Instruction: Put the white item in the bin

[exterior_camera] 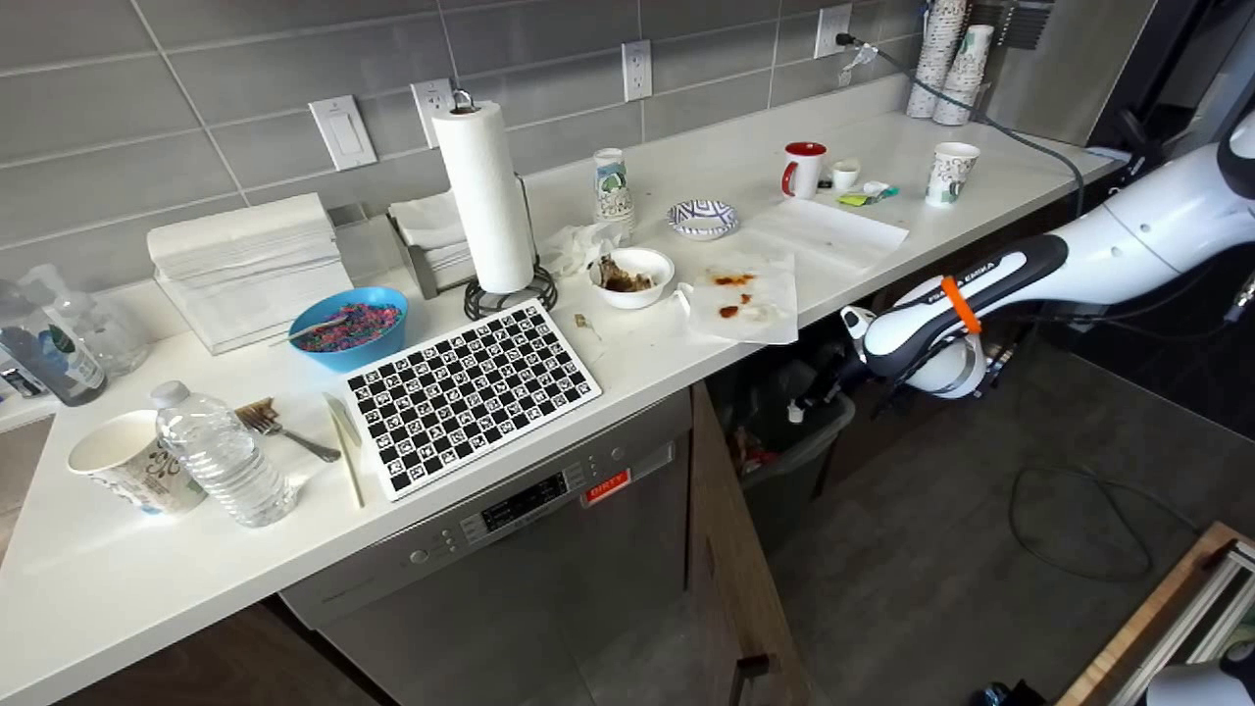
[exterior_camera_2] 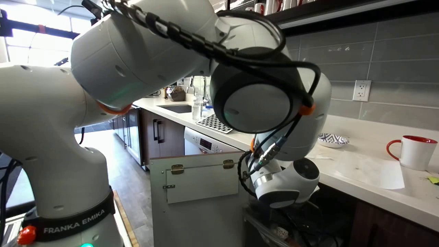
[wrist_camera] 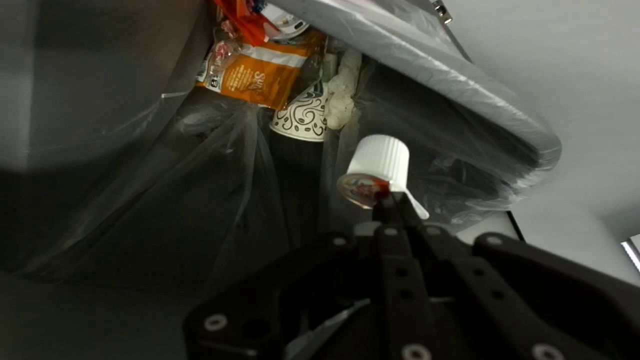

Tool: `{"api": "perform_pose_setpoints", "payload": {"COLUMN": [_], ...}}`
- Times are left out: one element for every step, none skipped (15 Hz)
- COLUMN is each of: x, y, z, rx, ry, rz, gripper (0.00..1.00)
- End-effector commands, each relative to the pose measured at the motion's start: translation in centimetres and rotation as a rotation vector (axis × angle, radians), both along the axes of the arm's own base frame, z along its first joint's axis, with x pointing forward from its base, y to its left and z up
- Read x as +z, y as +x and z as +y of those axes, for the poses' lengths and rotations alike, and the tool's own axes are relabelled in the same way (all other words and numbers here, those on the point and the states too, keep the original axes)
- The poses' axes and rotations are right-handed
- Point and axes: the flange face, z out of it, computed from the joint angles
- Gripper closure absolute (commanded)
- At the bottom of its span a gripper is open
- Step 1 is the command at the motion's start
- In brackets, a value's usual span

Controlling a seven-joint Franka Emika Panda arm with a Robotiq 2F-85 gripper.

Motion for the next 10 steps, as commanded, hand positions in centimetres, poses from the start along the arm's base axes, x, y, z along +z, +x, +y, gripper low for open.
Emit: {"api": "perform_pose_setpoints", "payload": {"x": [-1.5, -1.7, -1.8, -2.0, -2.2, -2.3, -2.5, -2.6, -2.7, -2.9], "y": [0.7, 0.9, 1.1, 1.3, 1.5, 1.7, 1.8, 2.0, 2.3, 2.5], "z": [-0.3, -0.3, -0.3, -0.3, -0.3, -0.3, -0.3, -0.3, -0.3, -0.1], "rx": [-0.021, -0.023, -0.027, -0.029, -0.029, -0.030, -0.031, -0.032, -0.031, -0.027], "ry": [0.004, -0.001, -0.001, -0.004, -0.007, -0.010, -0.013, -0.015, -0.013, -0.011], "rz": [-0.066, -0.074, -0.086, -0.093, -0.099, -0.103, -0.107, -0.112, -0.115, -0.117], "gripper": [1.00, 1.00, 1.00, 1.00, 1.00, 1.00, 1.00, 1.00, 1.00, 1.00]}}
